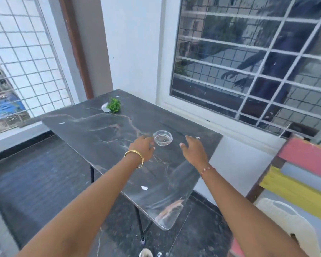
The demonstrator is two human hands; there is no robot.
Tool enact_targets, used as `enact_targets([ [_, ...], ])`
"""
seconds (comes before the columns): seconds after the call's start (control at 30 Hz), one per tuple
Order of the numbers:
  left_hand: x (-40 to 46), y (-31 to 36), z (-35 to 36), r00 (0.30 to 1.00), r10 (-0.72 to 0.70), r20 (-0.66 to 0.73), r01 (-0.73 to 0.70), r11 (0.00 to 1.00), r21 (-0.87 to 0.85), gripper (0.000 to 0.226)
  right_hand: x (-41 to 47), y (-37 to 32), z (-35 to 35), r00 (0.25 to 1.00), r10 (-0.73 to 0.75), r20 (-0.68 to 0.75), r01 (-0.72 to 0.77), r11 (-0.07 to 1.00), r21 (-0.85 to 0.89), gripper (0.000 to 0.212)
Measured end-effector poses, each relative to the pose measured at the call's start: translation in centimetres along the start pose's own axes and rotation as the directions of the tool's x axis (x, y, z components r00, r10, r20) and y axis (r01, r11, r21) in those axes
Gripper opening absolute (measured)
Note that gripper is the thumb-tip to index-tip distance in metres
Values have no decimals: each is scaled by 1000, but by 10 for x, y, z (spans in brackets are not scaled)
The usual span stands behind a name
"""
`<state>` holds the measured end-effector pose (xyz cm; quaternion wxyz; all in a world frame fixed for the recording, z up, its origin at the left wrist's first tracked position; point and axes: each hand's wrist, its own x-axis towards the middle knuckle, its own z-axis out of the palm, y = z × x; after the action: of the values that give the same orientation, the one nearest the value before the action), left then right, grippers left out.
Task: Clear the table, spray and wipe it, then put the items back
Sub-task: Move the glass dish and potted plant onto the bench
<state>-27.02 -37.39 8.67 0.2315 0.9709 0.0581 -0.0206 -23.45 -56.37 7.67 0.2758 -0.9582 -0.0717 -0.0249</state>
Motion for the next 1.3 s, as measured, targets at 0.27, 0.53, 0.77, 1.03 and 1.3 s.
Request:
enact_targets([
  [0.27, 77, -48, 12, 985, -107, 138, 126, 982, -138, 37, 93, -13, 73, 992, 77, 102, -83, 995, 53, 36],
  [0.53, 146, -62, 23, 957, -114, 266, 157, 976, -149, 39, 141, -9, 109, 973, 186, 139, -197, 978, 70, 30],
  [0.77, 184, -60, 38, 933, -30, 359, 107, 974, -198, 48, 156, -5, 121, 932, 356, 60, -361, 923, 130, 27],
  [1.03, 232, -75, 53, 910, 46, 413, 86, 951, -297, 45, 179, -12, 148, 812, 583, 3, -578, 805, 134, 18],
  [1.3, 270, -99, 55, 810, 211, 547, 103, 868, -486, 35, 197, -26, 161, 653, 754, -75, -735, 655, 177, 12],
])
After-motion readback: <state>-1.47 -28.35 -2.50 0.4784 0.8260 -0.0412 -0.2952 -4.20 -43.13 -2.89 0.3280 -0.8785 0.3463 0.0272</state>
